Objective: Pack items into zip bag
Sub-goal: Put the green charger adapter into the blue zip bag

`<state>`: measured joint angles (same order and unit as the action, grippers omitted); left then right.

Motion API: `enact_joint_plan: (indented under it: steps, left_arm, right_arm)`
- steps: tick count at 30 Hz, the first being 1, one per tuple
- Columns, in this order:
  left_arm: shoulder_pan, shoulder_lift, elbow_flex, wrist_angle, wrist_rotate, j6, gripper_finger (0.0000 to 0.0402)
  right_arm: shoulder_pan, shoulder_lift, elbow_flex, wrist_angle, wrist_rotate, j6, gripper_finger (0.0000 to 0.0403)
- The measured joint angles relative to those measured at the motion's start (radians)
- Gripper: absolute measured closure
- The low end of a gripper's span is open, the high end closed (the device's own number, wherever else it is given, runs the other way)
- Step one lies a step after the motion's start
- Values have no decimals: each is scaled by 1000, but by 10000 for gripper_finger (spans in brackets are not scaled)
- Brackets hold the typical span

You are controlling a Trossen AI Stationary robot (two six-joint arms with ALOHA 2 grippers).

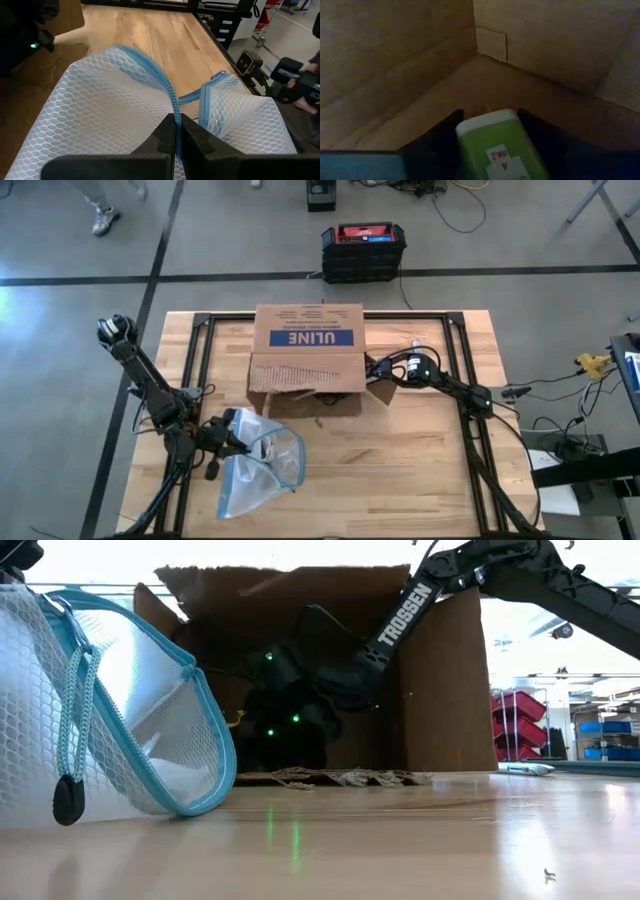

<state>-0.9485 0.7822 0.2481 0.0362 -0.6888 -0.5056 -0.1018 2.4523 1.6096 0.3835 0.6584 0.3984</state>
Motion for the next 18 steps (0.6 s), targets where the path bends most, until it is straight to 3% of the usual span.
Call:
enact_joint_plan:
  steps: [3, 18]
  left_arm:
    - [0, 0, 0, 1, -1, 5, 401]
    - [0, 43, -4, 57, -9, 16, 401]
  right_arm:
    - [28, -24, -1, -64, -8, -5, 278]
    - [190, -151, -3, -347, 124, -3, 278]
